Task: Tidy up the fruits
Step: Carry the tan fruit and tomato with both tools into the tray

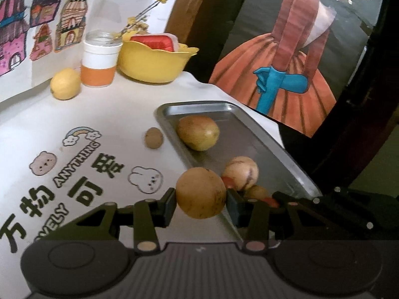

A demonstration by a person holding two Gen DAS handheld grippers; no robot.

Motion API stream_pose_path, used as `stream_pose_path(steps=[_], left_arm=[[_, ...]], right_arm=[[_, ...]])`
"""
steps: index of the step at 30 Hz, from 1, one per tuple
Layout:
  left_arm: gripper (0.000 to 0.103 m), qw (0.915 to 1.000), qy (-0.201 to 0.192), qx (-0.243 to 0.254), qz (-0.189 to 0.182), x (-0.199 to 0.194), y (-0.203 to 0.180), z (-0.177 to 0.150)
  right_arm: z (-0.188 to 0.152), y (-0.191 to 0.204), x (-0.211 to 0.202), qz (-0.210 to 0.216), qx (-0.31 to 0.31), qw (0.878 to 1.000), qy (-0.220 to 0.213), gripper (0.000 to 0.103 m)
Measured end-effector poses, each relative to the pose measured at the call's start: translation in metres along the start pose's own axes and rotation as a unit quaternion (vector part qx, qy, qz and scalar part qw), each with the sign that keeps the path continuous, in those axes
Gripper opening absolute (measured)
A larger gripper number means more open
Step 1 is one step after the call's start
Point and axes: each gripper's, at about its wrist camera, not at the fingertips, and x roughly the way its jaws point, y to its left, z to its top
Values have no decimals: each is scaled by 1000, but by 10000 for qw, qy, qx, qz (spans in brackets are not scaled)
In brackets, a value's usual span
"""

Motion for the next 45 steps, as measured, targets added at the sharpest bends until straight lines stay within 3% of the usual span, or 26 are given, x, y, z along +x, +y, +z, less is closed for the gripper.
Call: stream_pose_path(steps=[27,45], left_arm=[[47,9964,290,523,-602,12,-68,-27],[47,9957,417,647,-522,23,-75,-31]], right_arm=[[-45,-46,-21,-600,705,9956,155,23],[-55,-48,-17,-580,830,9945,261,23]])
